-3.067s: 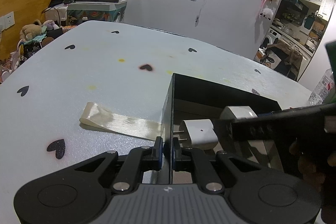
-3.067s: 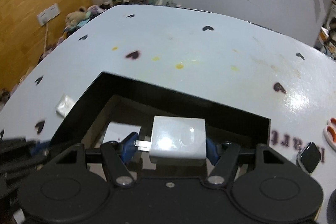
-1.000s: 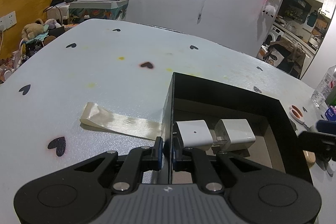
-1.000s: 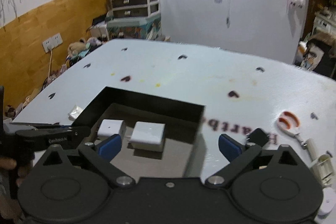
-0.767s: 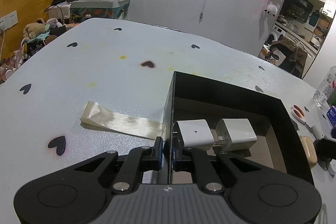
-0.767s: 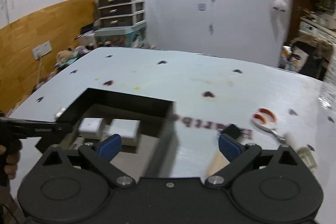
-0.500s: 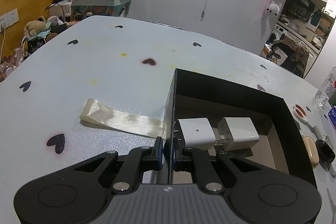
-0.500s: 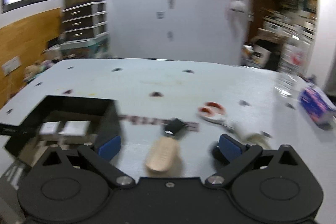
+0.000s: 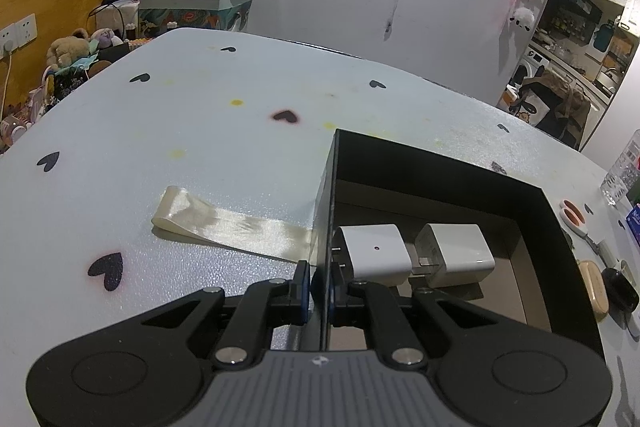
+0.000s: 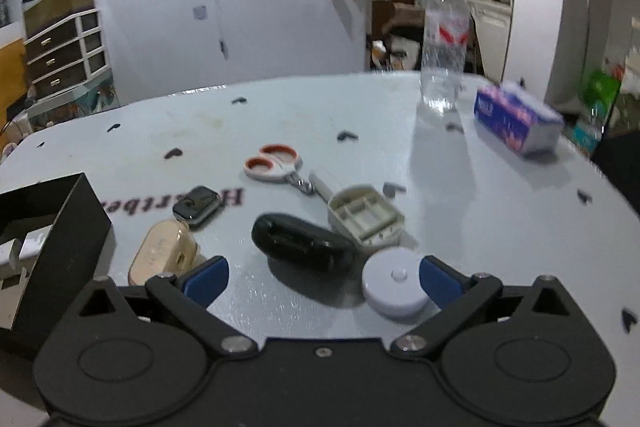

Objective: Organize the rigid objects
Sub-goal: 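Move the right tool back over the table toward the black oval case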

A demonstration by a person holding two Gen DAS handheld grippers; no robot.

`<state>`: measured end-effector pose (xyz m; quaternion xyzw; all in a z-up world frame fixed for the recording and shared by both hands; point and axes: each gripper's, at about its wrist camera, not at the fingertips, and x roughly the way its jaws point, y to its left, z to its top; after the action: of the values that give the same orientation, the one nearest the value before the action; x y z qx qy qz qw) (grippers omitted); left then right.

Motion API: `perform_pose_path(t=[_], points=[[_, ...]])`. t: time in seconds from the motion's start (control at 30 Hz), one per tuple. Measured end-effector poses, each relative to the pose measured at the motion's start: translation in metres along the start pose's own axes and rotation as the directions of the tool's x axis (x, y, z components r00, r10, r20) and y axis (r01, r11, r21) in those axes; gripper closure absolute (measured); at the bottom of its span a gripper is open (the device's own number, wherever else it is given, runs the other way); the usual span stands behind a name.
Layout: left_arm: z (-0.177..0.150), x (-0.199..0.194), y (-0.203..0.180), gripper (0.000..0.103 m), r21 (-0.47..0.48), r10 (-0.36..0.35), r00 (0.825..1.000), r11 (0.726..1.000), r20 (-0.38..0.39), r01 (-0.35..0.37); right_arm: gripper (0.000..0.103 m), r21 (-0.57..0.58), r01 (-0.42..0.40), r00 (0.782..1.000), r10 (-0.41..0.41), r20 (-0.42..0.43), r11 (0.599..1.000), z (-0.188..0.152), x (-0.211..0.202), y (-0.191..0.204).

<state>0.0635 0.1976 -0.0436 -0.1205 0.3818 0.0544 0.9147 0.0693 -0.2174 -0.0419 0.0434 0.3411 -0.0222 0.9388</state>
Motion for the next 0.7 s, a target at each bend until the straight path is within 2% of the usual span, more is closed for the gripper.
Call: perform_pose_path(t=[0.27, 0.37, 0.53, 0.7], points=[[0.0, 0.0, 0.001, 0.094, -0.001, -0.002, 1.0, 1.0, -0.001, 0.002, 0.002, 0.066, -0.041, 0.999, 0.042, -0.016, 0.997, 0.006, 0.019, 0.009], [0.0, 0.0, 0.001, 0.094, -0.002, -0.002, 1.0, 1.0, 0.0, 0.002, 0.006, 0.109, -0.043, 0.999, 0.046, -0.025, 0.993, 0.014, 0.03, 0.011], [0.0, 0.0, 0.001, 0.094, -0.002, -0.001, 1.0, 1.0, -0.001, 0.001, 0.023, 0.169, 0.01, 0.995, 0.007, -0.096, 0.986, 0.021, 0.052, 0.016], [-0.002, 0.001, 0.002, 0.094, -0.004, -0.004, 1.0, 1.0, -0.002, 0.004, 0.026, 0.159, -0.04, 0.989, 0.062, -0.137, 0.986, 0.013, 0.051, 0.023]])
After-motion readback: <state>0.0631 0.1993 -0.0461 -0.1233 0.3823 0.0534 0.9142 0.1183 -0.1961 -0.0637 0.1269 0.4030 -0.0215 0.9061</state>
